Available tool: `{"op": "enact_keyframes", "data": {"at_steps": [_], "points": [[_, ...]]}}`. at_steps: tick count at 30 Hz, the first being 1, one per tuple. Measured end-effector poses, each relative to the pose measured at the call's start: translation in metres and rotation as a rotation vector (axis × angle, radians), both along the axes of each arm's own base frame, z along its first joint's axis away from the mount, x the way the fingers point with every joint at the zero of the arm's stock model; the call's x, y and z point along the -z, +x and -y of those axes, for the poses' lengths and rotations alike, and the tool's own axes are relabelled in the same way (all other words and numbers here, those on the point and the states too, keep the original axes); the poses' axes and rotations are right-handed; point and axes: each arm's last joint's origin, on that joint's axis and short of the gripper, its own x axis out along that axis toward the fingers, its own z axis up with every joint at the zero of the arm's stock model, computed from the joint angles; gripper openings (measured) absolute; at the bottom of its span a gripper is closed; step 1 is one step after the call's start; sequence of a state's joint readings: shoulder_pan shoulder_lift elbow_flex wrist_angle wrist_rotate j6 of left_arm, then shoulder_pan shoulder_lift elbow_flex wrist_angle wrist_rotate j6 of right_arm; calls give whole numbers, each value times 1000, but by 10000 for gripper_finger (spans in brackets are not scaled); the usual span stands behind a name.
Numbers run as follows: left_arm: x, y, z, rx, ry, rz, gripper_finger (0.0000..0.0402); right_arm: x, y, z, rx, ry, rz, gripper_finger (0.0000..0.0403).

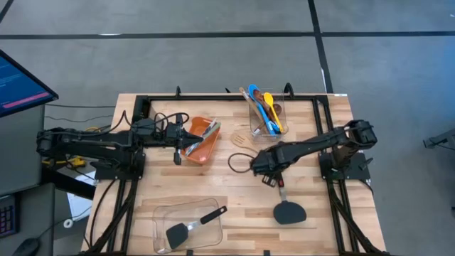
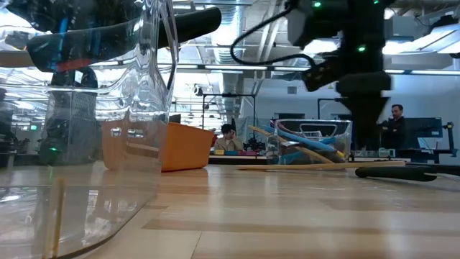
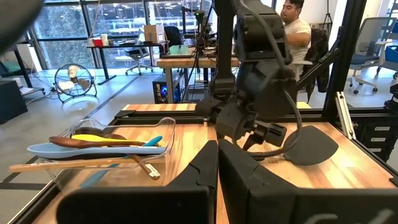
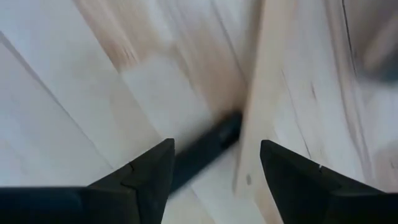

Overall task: Pick & Place Kitchen Items
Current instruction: Put the brown spatula into the top transparent bin

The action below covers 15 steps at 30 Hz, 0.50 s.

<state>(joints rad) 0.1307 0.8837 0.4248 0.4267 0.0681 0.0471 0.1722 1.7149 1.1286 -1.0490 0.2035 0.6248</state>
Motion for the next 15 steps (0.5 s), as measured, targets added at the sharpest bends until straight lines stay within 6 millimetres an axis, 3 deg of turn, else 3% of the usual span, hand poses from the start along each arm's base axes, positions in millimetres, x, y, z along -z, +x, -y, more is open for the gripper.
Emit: {"op": "enact_keyframes", "data": {"at_steps": [10,15], "points": [[0,0,0,0,0,0,1,-4,-32,-33,-87,-71,-218,207],[0,0,0,0,0,0,1,10,-44,-41,-90,-92,-243,179]]}}
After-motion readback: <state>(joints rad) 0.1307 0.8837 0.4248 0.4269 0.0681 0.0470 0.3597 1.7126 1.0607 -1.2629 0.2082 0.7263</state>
